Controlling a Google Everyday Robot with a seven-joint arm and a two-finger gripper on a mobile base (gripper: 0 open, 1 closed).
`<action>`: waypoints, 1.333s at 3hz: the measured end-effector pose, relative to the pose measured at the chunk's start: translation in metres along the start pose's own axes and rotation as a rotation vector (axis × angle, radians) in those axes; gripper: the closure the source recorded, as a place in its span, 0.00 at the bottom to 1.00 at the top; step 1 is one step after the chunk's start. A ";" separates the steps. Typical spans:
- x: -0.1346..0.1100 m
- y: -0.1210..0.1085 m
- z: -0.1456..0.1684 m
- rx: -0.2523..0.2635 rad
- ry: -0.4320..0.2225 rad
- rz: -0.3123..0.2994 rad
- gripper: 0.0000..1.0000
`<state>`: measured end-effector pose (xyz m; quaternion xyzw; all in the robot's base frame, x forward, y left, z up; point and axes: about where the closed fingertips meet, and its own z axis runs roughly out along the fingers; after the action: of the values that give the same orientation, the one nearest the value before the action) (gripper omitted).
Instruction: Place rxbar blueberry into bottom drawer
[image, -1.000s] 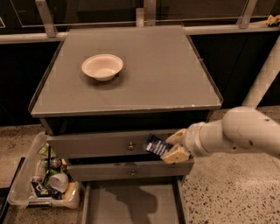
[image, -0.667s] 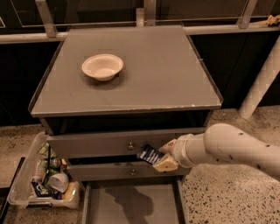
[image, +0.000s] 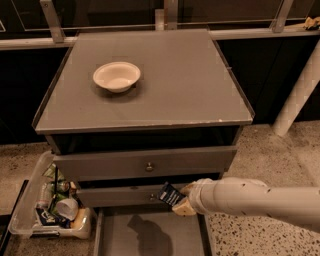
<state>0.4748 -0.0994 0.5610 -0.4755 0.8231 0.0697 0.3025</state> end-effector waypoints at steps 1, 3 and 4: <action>0.013 0.013 0.036 -0.018 -0.010 -0.017 1.00; -0.025 0.018 0.078 -0.110 -0.200 -0.087 1.00; -0.025 0.018 0.079 -0.110 -0.200 -0.087 1.00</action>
Offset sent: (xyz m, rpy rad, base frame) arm 0.0330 -0.0060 -0.0315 0.3495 -0.1305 0.0615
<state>0.5029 -0.0396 0.5085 -0.5174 0.7624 0.1485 0.3592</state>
